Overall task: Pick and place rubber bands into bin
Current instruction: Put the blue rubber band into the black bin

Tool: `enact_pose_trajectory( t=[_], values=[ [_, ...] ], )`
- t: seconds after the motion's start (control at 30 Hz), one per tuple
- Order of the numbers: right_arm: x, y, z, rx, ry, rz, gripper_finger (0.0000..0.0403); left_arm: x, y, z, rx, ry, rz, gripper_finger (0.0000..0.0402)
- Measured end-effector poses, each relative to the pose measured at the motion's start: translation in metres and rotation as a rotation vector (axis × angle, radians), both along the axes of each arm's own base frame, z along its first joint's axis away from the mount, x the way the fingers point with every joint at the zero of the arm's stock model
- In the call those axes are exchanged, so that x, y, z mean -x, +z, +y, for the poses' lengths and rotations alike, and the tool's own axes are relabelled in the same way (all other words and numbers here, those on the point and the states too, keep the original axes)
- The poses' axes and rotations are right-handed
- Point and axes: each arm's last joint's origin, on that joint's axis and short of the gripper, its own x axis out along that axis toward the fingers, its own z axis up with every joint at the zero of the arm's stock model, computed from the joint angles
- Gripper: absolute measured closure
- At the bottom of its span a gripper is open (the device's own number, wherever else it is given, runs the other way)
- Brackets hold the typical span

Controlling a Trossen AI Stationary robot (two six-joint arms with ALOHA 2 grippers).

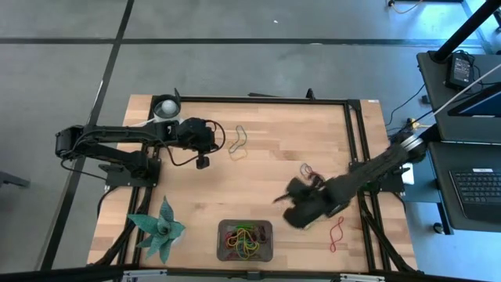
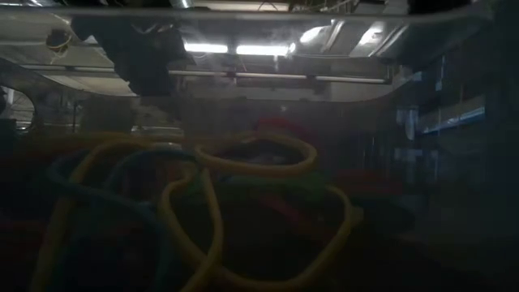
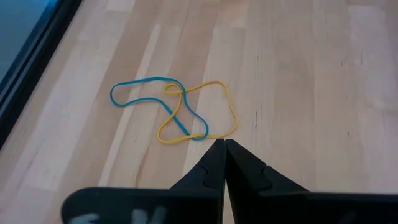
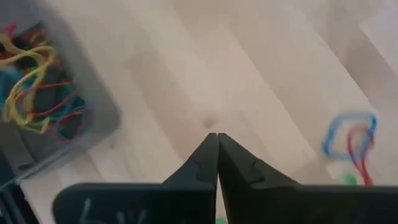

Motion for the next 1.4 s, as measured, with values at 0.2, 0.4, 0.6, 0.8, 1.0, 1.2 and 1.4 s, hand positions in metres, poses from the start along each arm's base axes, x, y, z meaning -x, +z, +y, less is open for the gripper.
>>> enact_pose_trajectory(
  t=[0.2,0.4,0.6,0.8,1.0,1.2,1.4],
  values=[
    [0.060,-0.017,-0.044,-0.124,-0.258,-0.074,0.0391,0.000,0.000,0.000,-0.002,0.003,-0.001,0.0398],
    [0.098,-0.028,-0.077,-0.147,-0.331,-0.052,0.0368,-0.001,0.000,-0.002,0.007,0.004,-0.005,0.0398],
    [0.121,-0.035,-0.098,-0.115,-0.360,-0.005,0.0361,-0.007,0.003,-0.016,0.040,-0.009,-0.055,0.0398],
    [0.135,-0.041,-0.107,-0.110,-0.379,0.037,0.0360,-0.012,0.010,-0.027,0.044,0.119,-0.125,0.0398],
    [0.152,-0.052,-0.112,-0.102,-0.285,0.133,0.0365,-0.025,0.029,-0.031,0.054,0.220,-0.174,0.0398],
    [0.162,-0.053,-0.116,-0.134,-0.232,0.060,0.0396,-0.054,0.044,-0.021,0.084,0.330,-0.163,0.0398],
    [0.166,-0.050,-0.119,-0.142,-0.255,-0.024,0.0388,-0.087,0.048,0.011,0.077,0.429,-0.040,0.0398]
  ],
)
